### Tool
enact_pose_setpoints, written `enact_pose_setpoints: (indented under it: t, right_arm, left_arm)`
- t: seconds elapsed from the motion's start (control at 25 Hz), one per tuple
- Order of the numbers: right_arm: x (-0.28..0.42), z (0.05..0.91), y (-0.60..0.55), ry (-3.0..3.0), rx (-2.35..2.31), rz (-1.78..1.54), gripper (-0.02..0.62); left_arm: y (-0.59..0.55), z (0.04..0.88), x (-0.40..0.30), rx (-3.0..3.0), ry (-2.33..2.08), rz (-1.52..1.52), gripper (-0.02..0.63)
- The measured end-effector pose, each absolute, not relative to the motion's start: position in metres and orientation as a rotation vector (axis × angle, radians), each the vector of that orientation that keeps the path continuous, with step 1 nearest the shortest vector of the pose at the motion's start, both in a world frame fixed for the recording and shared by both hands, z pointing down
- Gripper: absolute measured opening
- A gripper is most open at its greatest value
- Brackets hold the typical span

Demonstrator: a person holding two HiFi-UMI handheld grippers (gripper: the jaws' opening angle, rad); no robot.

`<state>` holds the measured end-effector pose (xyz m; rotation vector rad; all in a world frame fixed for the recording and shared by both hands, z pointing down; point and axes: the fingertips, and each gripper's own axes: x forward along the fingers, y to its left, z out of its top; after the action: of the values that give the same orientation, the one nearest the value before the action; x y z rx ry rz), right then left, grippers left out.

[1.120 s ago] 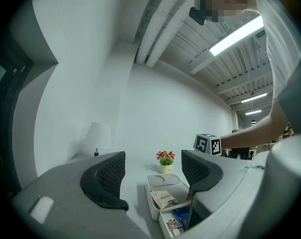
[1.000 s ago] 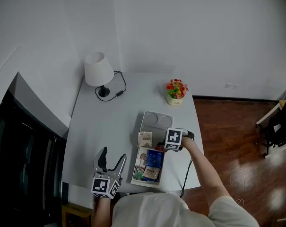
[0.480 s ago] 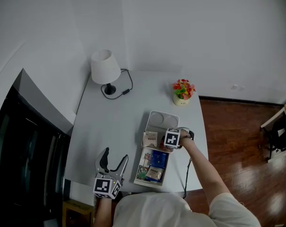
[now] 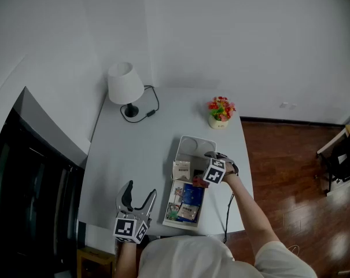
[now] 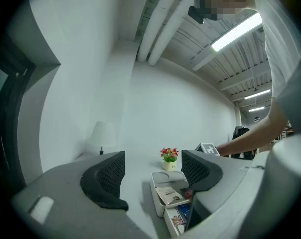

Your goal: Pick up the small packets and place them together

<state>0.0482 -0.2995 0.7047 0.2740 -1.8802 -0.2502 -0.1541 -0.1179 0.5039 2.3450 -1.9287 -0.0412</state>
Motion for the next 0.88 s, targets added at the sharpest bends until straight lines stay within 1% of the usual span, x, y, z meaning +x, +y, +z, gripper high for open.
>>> enact_pose_setpoints:
  t: [0.16,0.36,0.6,0.88]
  right_arm:
    - [0.049,0.668,-0.297,-2.039,0.443,-0.264,0.428]
    - [0.042,0.578,-0.279,-2.461,0.744,-0.110,0.426]
    - [0.083,0.475,-0.241,-2.905,1.163,-0.081,0.408]
    - [0.114,0.467,-0.188,-2.946,1.351,-0.058,0.399]
  left_arm:
    - [-0.119,0.503,-0.148,2.365,-1.905,-0.046,0.347]
    - [-0.124,0.500,-0.132,2.417,-1.847,-0.054,0.347]
    - [-0.133,0.495,-0.105,2.489,-1.769,-0.068,0.345]
    - [-0.135,0.493,-0.074,2.563,-1.676,-0.059,0.345]
